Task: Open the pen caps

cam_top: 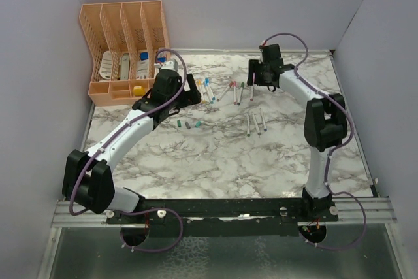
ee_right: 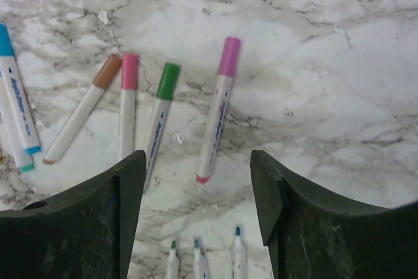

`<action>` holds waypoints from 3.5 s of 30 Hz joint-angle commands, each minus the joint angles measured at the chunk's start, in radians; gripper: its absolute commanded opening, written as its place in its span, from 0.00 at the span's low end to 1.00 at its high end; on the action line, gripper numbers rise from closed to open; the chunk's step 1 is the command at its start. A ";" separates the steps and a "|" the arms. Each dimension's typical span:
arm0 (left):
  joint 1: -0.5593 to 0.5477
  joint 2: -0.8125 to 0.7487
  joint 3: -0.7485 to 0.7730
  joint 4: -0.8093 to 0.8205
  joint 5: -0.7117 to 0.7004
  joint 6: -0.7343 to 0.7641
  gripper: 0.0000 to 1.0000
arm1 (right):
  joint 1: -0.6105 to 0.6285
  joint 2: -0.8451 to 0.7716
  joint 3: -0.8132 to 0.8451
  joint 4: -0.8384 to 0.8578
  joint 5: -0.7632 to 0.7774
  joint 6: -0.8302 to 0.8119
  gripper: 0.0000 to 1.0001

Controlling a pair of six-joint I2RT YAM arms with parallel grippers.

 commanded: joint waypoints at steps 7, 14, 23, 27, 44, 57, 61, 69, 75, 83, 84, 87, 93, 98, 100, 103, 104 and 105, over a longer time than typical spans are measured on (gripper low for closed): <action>0.007 -0.112 -0.102 0.235 0.091 -0.039 0.99 | -0.004 0.285 0.327 -0.116 0.036 -0.005 0.64; 0.010 -0.112 -0.106 0.232 0.085 -0.032 0.99 | -0.004 0.326 0.322 -0.107 0.045 0.001 0.61; 0.017 -0.112 -0.117 0.233 0.085 -0.041 0.99 | -0.004 0.299 0.191 -0.077 0.025 0.022 0.50; 0.020 -0.140 -0.142 0.243 0.080 -0.057 0.99 | -0.004 0.278 0.125 -0.063 0.016 0.028 0.40; 0.020 -0.157 -0.249 0.389 0.270 -0.173 0.95 | -0.004 -0.175 -0.204 0.170 -0.068 -0.040 0.01; 0.010 -0.030 -0.146 0.466 0.312 -0.217 0.90 | 0.081 -0.443 -0.431 0.264 -0.532 -0.016 0.02; 0.005 0.008 -0.121 0.478 0.318 -0.224 0.90 | 0.149 -0.482 -0.472 0.280 -0.535 0.007 0.01; -0.026 0.057 -0.118 0.479 0.326 -0.238 0.87 | 0.224 -0.513 -0.493 0.309 -0.542 0.040 0.01; -0.046 0.094 -0.112 0.496 0.333 -0.260 0.82 | 0.256 -0.497 -0.471 0.313 -0.542 0.039 0.01; -0.068 0.131 -0.081 0.508 0.342 -0.271 0.74 | 0.284 -0.489 -0.456 0.319 -0.537 0.038 0.01; -0.071 0.132 -0.081 0.510 0.343 -0.273 0.73 | 0.285 -0.488 -0.456 0.319 -0.536 0.036 0.01; -0.076 0.134 -0.083 0.515 0.344 -0.277 0.65 | 0.291 -0.487 -0.457 0.319 -0.535 0.035 0.02; -0.081 0.130 -0.086 0.520 0.347 -0.281 0.47 | 0.296 -0.491 -0.460 0.320 -0.523 0.032 0.01; -0.083 0.125 -0.094 0.523 0.351 -0.283 0.33 | 0.296 -0.493 -0.460 0.324 -0.518 0.033 0.01; -0.084 0.123 -0.097 0.524 0.353 -0.286 0.26 | 0.296 -0.495 -0.460 0.324 -0.515 0.033 0.01; -0.084 0.120 -0.101 0.526 0.357 -0.287 0.07 | 0.296 -0.495 -0.459 0.323 -0.510 0.033 0.01; -0.085 0.119 -0.101 0.525 0.357 -0.288 0.00 | 0.296 -0.495 -0.458 0.323 -0.508 0.033 0.01; -0.085 0.118 -0.102 0.524 0.357 -0.289 0.00 | 0.296 -0.493 -0.455 0.320 -0.506 0.034 0.01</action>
